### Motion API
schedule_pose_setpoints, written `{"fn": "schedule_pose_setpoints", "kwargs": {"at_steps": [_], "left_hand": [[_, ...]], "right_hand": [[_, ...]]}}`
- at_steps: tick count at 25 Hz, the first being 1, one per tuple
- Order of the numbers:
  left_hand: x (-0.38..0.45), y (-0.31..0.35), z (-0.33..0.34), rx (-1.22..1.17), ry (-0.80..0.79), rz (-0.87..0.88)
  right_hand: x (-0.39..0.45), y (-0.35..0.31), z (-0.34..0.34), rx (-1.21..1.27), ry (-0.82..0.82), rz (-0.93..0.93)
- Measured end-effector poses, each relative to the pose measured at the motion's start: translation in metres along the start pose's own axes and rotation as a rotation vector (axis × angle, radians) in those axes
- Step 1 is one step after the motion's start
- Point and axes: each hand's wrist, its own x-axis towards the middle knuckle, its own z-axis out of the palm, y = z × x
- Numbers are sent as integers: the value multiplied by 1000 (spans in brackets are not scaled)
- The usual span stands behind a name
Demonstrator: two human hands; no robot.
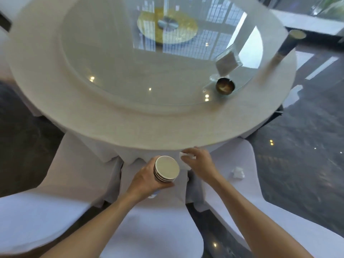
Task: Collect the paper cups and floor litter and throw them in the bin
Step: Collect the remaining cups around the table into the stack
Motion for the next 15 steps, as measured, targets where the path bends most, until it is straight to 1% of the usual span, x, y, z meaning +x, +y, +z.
{"fn": "schedule_pose_setpoints", "kwargs": {"at_steps": [4, 6, 8, 12, 15], "left_hand": [[-10, 69, 13, 51, 35, 100], [-20, 101, 27, 73, 52, 140], [-31, 129, 44, 77, 80, 154], [-71, 184, 92, 70, 143, 195], [-94, 209, 128, 34, 166, 225]], "right_hand": [[-42, -30, -60, 163, 121, -81], [-64, -32, -86, 196, 174, -138], [-82, -27, -108, 209, 189, -164], [-129, 7, -145, 107, 208, -250], [-162, 37, -160, -68, 152, -348]]}}
